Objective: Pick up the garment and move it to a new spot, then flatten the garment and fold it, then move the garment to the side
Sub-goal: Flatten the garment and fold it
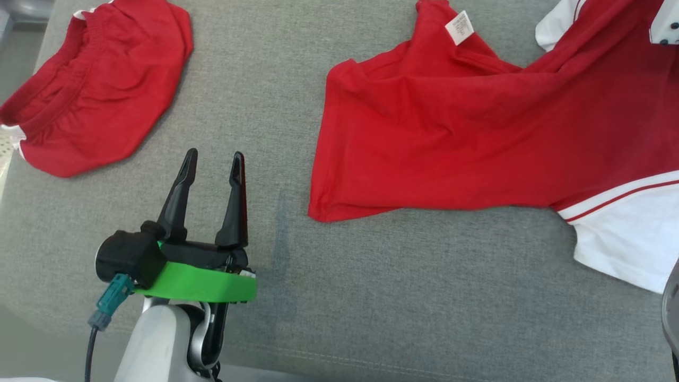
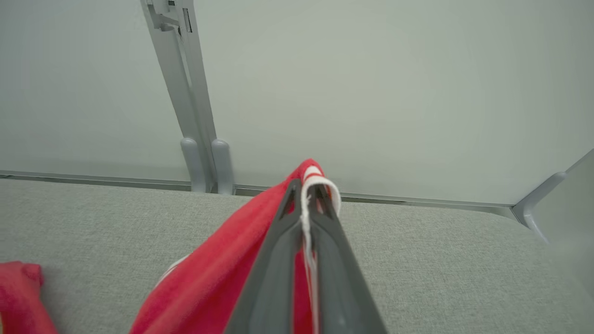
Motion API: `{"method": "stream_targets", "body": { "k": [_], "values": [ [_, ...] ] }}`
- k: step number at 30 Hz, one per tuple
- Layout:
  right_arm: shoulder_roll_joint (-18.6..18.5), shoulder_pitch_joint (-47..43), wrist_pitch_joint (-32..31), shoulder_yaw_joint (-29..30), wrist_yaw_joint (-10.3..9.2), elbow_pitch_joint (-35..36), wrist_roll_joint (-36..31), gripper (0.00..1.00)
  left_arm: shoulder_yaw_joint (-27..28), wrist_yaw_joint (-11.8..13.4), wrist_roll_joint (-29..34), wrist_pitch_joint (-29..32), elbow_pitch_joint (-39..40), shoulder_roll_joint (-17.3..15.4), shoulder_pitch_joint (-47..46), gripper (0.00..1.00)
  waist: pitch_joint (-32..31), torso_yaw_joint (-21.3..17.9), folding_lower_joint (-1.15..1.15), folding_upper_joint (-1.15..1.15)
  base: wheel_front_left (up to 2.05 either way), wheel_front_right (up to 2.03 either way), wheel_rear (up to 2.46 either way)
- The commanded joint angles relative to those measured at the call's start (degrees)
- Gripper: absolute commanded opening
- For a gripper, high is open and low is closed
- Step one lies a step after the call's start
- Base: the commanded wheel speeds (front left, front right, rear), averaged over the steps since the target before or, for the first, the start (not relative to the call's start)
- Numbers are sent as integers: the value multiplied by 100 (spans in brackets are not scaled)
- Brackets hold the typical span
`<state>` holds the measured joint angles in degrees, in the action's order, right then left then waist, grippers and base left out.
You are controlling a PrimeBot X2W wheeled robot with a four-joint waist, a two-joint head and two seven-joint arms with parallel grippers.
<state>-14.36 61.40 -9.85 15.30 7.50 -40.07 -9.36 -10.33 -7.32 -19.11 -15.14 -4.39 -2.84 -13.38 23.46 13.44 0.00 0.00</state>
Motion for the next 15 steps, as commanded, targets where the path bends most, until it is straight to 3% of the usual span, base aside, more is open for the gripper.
{"method": "stream_targets", "body": {
  "k": [1, 8, 9, 10, 15],
  "values": [
    [-29, 156, 141, 28, -1, -45, -84, 0, -18, -23, -78, 0, 26, -11, -115, 100, 180, 224, 0, 0, 0, 0, 0],
    [15, 451, 683, 276, -1, -428, -345, 0, -88, -23, -96, 0, 41, -11, -171, 100, 250, 414, 0, 0, 0, 0, 0],
    [36, 464, 738, 303, -1, -524, -388, 77, -87, -23, -95, 0, 36, -11, -178, 100, 251, 419, 0, 0, 0, 0, 0],
    [67, 454, 740, 332, -1, -615, -396, 100, -73, -23, -95, 0, 34, -11, -180, 100, 250, 411, 0, 0, 0, 0, 0],
    [92, 347, 929, 328, -1, -926, -435, 100, -34, -19, 4, 0, -54, -12, -105, 100, 134, 263, 0, 0, 0, 0, 0]
  ]
}}
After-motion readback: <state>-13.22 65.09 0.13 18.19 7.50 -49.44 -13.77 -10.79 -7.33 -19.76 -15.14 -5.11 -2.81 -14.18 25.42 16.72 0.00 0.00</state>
